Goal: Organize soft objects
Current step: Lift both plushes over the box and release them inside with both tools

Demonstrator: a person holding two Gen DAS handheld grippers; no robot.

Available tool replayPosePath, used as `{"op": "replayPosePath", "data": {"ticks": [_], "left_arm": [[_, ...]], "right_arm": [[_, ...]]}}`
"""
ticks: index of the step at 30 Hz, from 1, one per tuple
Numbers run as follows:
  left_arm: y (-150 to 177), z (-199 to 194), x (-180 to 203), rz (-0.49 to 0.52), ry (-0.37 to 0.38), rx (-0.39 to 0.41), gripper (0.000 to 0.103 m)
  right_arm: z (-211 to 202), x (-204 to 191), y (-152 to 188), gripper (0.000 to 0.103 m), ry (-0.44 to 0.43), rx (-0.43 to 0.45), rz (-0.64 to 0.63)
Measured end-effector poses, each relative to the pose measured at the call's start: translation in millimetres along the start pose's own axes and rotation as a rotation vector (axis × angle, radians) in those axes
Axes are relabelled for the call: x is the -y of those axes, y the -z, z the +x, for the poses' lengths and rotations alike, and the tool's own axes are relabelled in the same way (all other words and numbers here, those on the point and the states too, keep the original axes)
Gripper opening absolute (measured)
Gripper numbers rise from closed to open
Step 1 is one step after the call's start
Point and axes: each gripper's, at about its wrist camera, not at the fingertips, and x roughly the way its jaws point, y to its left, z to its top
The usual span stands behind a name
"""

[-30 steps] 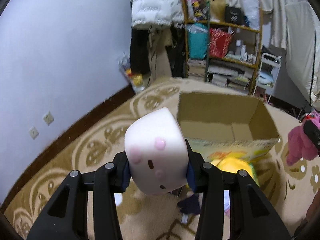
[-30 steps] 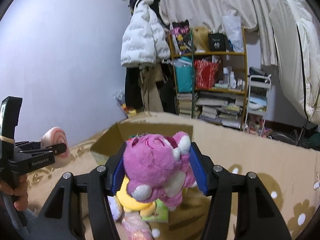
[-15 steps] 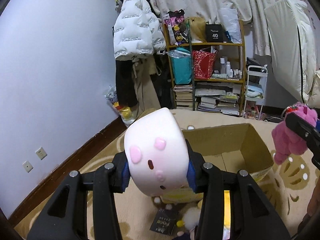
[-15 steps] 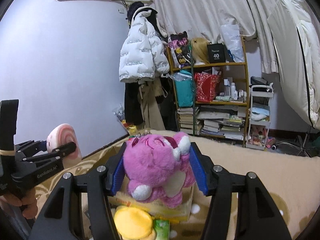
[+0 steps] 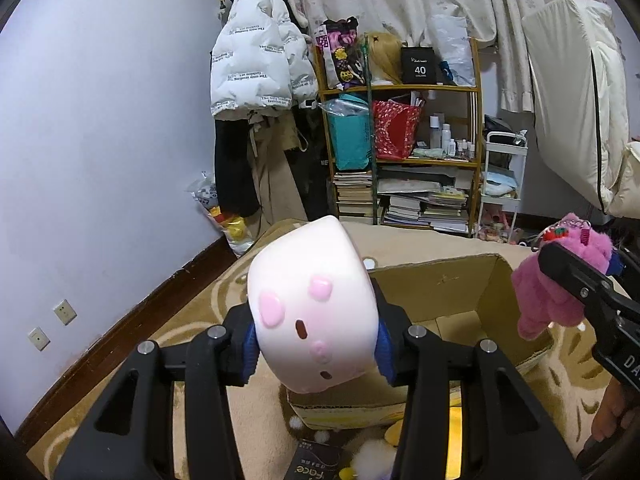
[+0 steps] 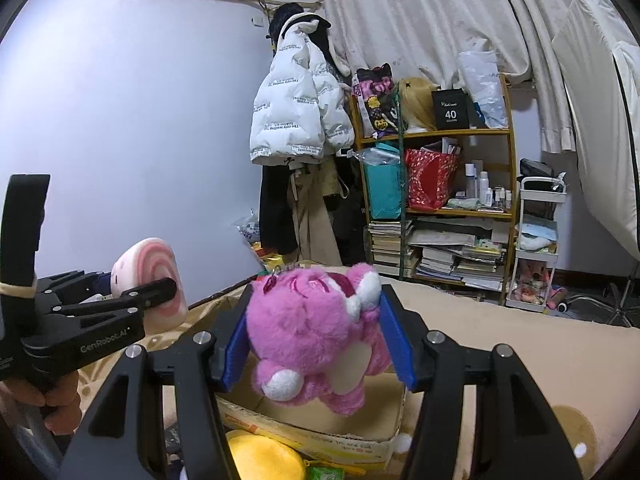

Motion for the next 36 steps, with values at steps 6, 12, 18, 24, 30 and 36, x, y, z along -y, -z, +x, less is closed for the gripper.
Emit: {"op": "replayPosePath", "data": {"ticks": [6, 12, 18, 24, 30, 36], "left_arm": [[10, 13, 11, 0.017, 0.039, -0.038, 0.045], [20, 27, 23, 0.049, 0.064, -0.094, 0.047], [32, 40, 32, 0.074, 0.059, -0.159, 0.05], [33, 36, 31, 0.078, 0.043, -0.15, 0.056], [32, 38, 28, 0.064, 0.042, -0.179, 0.059], [31, 32, 22, 0.059, 0.016, -0.163, 0.078]], "right_arm": [[14, 4, 7, 0.062, -0.015, -0.046, 0.012], [23, 5, 19, 0.063, -0.02, -0.103, 0.016], [31, 2, 30, 0.063, -0.025, -0.164, -0.001], [30, 0, 34, 0.065, -0.028, -0.185, -0.004], [27, 1, 33, 0.07, -0.026, -0.192, 0.007], [23, 0, 32, 0.078, -0.024, -0.188, 0.006]]}}
